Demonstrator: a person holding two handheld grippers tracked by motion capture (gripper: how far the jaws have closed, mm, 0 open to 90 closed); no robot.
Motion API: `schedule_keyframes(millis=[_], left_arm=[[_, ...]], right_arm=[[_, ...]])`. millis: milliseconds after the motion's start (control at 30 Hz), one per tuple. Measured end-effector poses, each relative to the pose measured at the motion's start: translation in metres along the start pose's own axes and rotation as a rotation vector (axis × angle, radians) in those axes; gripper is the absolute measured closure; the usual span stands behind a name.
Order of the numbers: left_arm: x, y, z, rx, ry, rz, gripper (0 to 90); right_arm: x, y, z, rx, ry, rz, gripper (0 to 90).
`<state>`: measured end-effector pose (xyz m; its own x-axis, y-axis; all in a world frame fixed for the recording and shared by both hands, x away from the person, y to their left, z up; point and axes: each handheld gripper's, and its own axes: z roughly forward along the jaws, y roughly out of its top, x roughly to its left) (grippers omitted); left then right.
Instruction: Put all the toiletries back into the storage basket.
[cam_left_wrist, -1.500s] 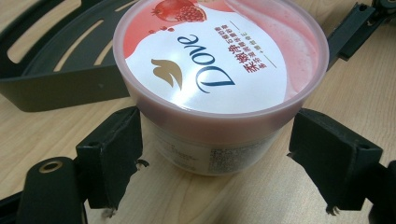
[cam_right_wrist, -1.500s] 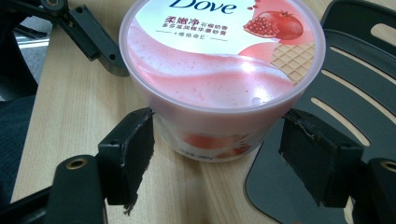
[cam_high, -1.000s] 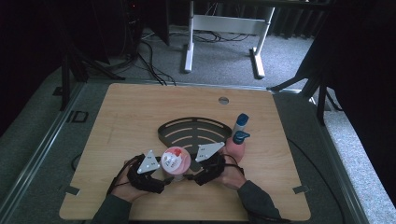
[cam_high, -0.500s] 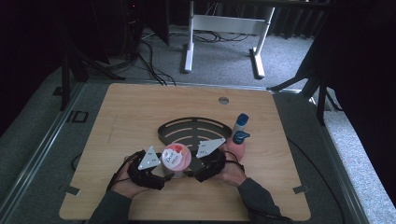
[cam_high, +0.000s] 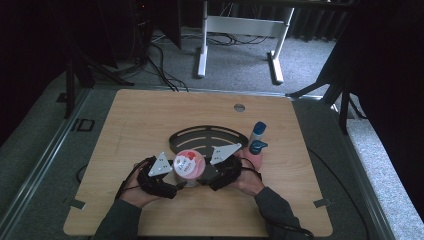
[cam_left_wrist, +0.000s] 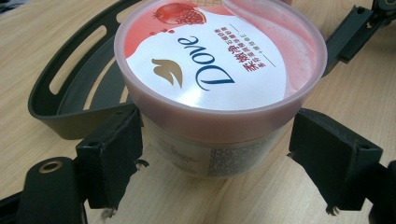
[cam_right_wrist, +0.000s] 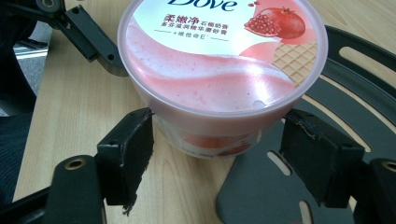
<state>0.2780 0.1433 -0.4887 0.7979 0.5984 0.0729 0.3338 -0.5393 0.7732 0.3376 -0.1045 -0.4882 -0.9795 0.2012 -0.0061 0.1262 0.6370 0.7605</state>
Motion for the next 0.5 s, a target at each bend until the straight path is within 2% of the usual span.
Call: schedule_keyframes(millis=[500], left_arm=[[0.0091,0.0090,0.0034,-0.006,-0.002,-0.003,17.9]], right_arm=[[-0.0089,0.0051,-0.0031,-0.004,-0.017,0.014,24.7]])
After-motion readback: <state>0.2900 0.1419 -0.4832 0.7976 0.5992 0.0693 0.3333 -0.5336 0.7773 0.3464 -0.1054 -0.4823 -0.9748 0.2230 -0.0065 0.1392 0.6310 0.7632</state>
